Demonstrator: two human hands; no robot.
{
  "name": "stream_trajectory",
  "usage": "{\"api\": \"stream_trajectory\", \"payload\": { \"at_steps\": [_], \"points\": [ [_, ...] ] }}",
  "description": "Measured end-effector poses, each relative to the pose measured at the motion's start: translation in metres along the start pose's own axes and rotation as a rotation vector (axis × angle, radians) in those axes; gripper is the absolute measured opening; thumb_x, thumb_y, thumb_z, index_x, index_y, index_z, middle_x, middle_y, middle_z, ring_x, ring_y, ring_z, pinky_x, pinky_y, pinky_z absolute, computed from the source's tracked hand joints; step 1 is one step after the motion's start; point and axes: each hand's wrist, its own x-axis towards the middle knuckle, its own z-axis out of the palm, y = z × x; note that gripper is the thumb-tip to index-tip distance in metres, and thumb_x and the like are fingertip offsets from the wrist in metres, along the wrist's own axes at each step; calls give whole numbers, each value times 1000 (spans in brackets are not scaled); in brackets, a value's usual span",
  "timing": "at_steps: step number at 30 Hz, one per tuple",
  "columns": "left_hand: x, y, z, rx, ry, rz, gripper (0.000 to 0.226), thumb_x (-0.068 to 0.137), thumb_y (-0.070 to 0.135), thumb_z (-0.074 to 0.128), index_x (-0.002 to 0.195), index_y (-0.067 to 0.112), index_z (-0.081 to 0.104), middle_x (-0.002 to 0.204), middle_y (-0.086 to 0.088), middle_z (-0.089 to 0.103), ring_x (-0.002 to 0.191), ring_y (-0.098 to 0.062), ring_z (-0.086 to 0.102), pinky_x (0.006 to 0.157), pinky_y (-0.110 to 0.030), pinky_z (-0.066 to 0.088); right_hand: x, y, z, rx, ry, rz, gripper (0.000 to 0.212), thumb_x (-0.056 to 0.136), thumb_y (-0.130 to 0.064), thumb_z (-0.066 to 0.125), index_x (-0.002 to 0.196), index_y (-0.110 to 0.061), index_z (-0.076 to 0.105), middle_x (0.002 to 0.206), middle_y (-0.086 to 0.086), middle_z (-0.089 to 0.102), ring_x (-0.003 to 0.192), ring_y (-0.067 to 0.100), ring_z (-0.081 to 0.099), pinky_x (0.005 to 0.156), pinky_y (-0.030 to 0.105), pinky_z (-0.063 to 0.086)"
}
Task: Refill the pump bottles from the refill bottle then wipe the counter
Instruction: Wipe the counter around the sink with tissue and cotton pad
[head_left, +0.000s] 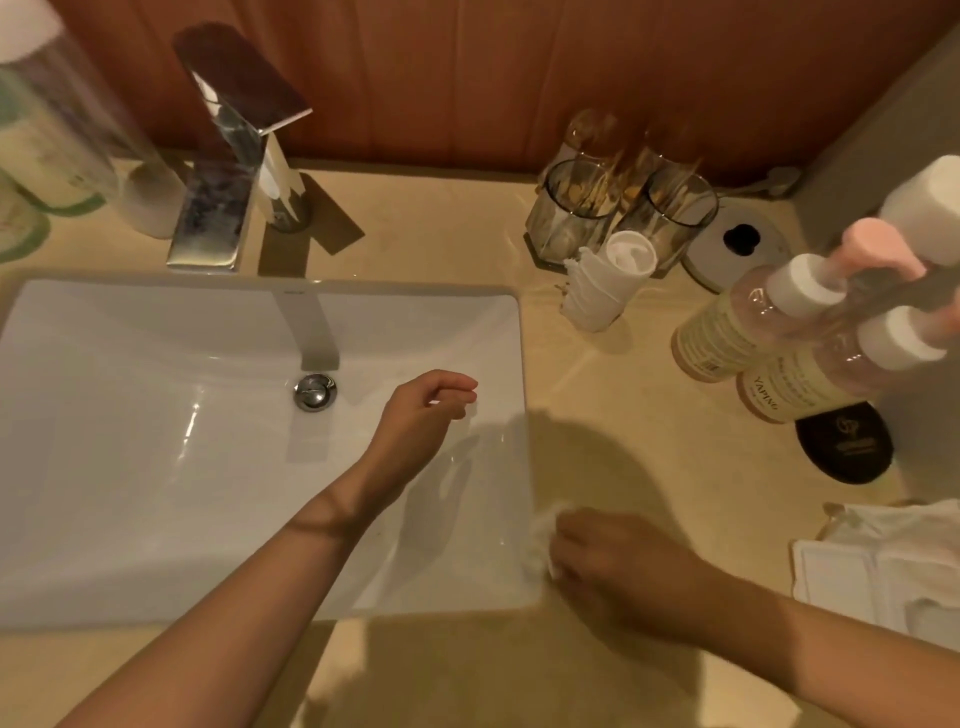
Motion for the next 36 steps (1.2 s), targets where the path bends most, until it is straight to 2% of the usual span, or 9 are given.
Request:
{"api": "stream_trajectory", "payload": {
  "at_steps": [6, 9, 12, 14, 17, 23, 29, 32, 36],
  "points": [
    [-8, -6, 2, 63, -10, 0, 25, 92, 6, 47, 103, 17, 67, 98, 3, 70, 92, -15, 64, 64, -6, 44, -1, 25, -1, 14, -99, -173, 14, 79, -28, 63, 84, -24, 50, 78, -2, 52, 64, 15, 51, 46, 26, 36],
    [-14, -5, 2, 90, -14, -6, 24, 93, 7, 47, 104, 15, 67, 97, 2, 70, 91, -16, 64, 67, -9, 44, 41, 51, -18, 20, 46, 33, 16, 85, -29, 52, 81, -15, 59, 77, 4, 54, 62, 23, 56, 48, 31, 44],
    [-20, -1, 2, 103, -11, -13, 21, 93, 10, 49, 102, 18, 67, 99, 3, 70, 91, -16, 65, 73, -18, 43, 72, 81, -35, -35, 182, 362, 17, 93, -27, 51, 99, -12, 58, 88, 8, 54, 78, 30, 56, 63, 36, 45],
    [-22, 2, 3, 97, -12, -10, 20, 94, 11, 50, 102, 18, 66, 101, 1, 70, 90, -16, 64, 72, -18, 43, 80, 86, -36, -34, 293, 452, 22, 92, -22, 55, 112, -14, 55, 89, 12, 57, 77, 33, 57, 64, 39, 48],
    [-23, 10, 5, 100, -25, 5, 20, 94, 11, 50, 104, 15, 66, 102, -2, 69, 89, -16, 64, 73, -17, 43, 73, 69, -24, -61, 285, 481, 16, 94, -17, 50, 106, -11, 58, 88, 14, 55, 75, 34, 55, 61, 37, 44],
    [-20, 19, 16, 128, -54, 34, 20, 95, 12, 49, 103, 18, 66, 103, -1, 69, 93, -17, 65, 71, -18, 43, 8, 30, 3, 26, 219, 246, 15, 90, -18, 52, 85, -13, 66, 75, 1, 56, 64, 22, 55, 51, 31, 43],
    [-18, 28, 44, 144, -126, 79, 21, 95, 7, 48, 107, 8, 66, 103, -6, 69, 85, -11, 63, 61, -4, 43, -38, 24, 8, -40, 135, 31, 23, 87, -24, 49, 89, -19, 71, 74, 1, 60, 62, 19, 57, 42, 24, 37],
    [-17, 29, 50, 188, -160, 106, 19, 95, 8, 49, 105, 10, 65, 101, -8, 70, 85, -14, 63, 61, -3, 41, -25, 46, 1, 39, 298, 230, 21, 88, -23, 51, 87, -17, 71, 72, 1, 57, 61, 21, 56, 46, 30, 45],
    [-15, 32, 48, 254, -154, 117, 16, 94, 15, 53, 103, 17, 66, 101, -4, 70, 91, -19, 64, 62, -2, 40, 4, 103, -18, 37, 457, 718, 20, 92, -15, 54, 101, -9, 71, 94, 12, 63, 86, 33, 59, 70, 39, 48]
  ]
}}
